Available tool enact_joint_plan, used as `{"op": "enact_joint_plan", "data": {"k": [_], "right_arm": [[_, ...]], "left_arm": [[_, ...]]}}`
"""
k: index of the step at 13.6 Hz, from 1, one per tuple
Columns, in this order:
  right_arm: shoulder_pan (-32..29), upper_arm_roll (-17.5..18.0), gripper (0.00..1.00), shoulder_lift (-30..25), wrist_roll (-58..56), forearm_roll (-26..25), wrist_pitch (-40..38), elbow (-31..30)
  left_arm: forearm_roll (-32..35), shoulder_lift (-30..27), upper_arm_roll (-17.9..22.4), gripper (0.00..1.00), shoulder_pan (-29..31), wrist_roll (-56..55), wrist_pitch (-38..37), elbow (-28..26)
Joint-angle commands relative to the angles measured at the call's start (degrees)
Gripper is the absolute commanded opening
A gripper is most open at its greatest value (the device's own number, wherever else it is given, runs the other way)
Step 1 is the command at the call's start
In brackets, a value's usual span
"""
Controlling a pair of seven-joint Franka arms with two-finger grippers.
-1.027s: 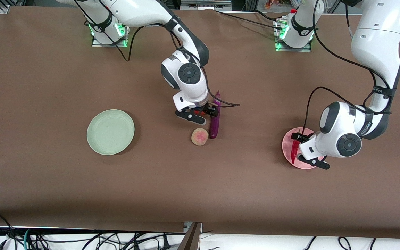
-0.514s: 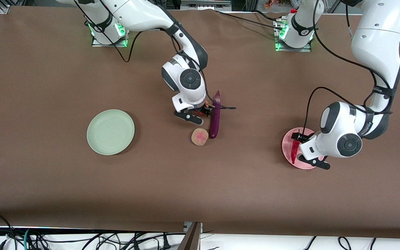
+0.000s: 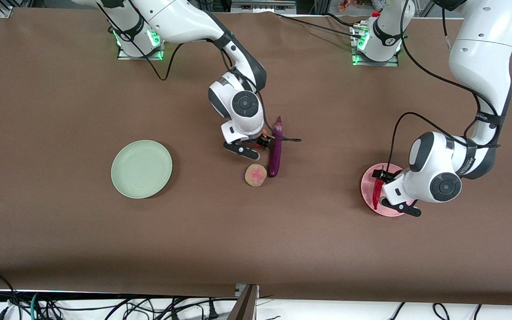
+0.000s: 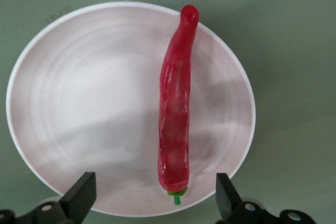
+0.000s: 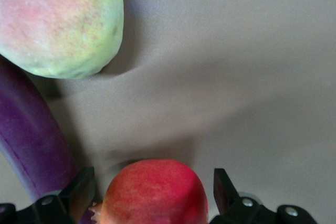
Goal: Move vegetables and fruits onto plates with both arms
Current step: 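Release the chili on the pink plate while the right gripper grasps the apple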
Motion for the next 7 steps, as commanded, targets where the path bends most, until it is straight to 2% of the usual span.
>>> {"op": "enact_joint_plan", "data": {"k": [1,7], "right_arm": [[0.4,0.1,1.00,-0.6,1.2,0.1,-0.2,0.4],[1.3,0.2,1.00,-0.8,1.1,0.2,-0.3,0.2]], "left_arm": [[0.7,0.2,-0.3,1.00,0.3,0.8,-0.7,0.5],[0.7,0.5,-0.3,1.00,0.3,0.8,-0.7,0.5]]}}
